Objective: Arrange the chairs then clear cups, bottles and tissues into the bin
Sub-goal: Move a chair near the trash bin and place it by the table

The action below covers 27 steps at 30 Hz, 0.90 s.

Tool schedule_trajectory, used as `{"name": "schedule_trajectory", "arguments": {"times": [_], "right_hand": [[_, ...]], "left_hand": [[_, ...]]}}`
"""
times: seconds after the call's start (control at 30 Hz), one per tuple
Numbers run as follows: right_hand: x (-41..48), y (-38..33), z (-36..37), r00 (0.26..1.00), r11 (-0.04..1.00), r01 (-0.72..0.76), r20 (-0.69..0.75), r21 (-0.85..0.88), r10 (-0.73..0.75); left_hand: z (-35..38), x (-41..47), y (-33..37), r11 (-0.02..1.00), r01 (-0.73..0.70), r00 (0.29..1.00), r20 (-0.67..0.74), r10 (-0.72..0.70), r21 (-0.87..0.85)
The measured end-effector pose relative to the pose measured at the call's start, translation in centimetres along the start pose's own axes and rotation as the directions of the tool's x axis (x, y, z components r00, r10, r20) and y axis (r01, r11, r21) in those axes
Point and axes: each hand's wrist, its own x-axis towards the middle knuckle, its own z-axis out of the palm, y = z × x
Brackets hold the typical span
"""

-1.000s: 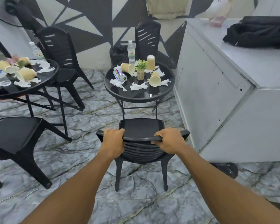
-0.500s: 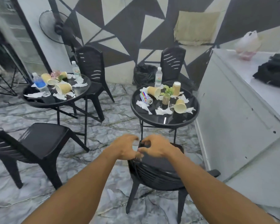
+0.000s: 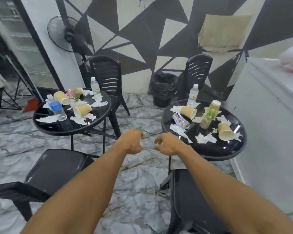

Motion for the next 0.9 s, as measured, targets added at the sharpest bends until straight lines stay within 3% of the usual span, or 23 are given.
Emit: {"name": "schedule_trajectory", "arguments": {"times": [0.63,0.9], "right_hand": [[39.9,3.5,-14.5,0.995,0.996,-0.040,-0.091,0.077,0.047],[57.3,9.0,-20.8,0.975,0.985,-0.166,-0.142,0.056,0.173]], "left_hand": [[-13.2,39.3,-13.1,0.992,-0.120,0.993,-0.009,0.121,0.044],[-17.8,60.9,-17.5,0.980,-0.198,0.980,-0.012,0.199,0.008]]}}
